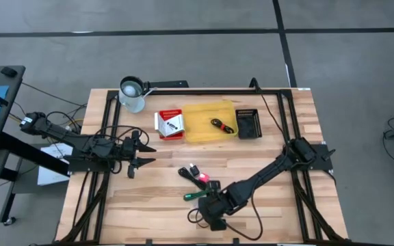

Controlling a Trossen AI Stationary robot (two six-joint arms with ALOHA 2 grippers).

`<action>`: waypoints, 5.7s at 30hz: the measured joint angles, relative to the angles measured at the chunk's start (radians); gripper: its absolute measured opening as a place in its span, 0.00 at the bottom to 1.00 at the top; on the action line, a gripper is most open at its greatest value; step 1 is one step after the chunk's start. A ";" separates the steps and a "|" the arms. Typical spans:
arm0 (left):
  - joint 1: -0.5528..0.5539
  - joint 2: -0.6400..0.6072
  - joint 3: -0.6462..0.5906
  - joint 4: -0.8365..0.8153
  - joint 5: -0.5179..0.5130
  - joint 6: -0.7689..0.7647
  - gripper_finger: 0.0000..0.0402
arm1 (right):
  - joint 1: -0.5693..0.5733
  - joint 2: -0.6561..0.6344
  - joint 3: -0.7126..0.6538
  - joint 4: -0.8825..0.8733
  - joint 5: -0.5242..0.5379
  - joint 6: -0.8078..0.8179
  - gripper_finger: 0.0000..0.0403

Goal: Pick and place items into bin
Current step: Put the white charger cable into the yellow bin, then put the green charger cable into the yellow bin

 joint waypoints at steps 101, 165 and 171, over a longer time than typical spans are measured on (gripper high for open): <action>0.000 0.000 0.000 0.004 0.001 0.005 0.42 | -0.824 -0.001 0.359 -0.690 0.122 -0.513 0.25; 0.000 0.000 0.000 -0.007 0.000 0.004 0.42 | -0.183 0.000 0.104 -0.299 -0.112 -0.170 0.26; 0.000 0.000 0.000 -0.007 0.000 0.004 0.42 | -0.183 0.000 0.104 -0.300 -0.115 -0.132 0.26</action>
